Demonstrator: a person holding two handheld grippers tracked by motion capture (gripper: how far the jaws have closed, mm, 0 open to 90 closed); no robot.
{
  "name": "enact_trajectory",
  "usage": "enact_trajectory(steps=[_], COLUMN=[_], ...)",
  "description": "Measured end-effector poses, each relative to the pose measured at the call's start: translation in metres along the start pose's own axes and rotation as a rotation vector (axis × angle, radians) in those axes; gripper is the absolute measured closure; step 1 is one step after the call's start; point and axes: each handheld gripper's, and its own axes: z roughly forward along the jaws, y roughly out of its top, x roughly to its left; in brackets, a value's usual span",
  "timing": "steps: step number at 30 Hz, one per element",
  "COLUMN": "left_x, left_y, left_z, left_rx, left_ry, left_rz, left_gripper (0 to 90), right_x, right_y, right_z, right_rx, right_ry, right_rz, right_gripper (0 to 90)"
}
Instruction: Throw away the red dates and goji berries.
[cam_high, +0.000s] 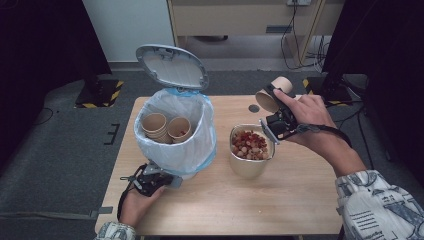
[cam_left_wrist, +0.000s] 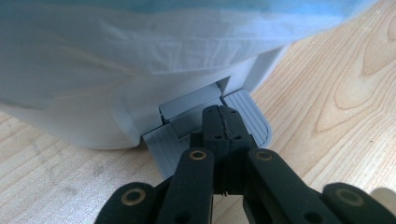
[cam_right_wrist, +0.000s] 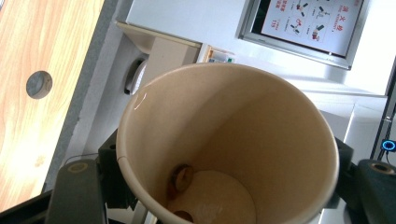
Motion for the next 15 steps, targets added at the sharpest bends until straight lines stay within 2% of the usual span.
enact_trajectory(steps=[6,15], left_x=[0.0001,0.0000], left_y=[0.0000,0.0000], left_z=[0.0000,0.0000], left_rx=[0.000,0.000], left_ry=[0.000,0.000], left_rz=[0.001,0.000], left_gripper=[90.0,90.0], right_x=[0.0011,0.0019], right_y=[-0.0025,-0.0058], right_z=[0.0003,0.0022], right_rx=[0.013,0.008], right_ry=[0.012,0.021], right_rz=[0.001,0.062], right_gripper=[28.4,28.3])
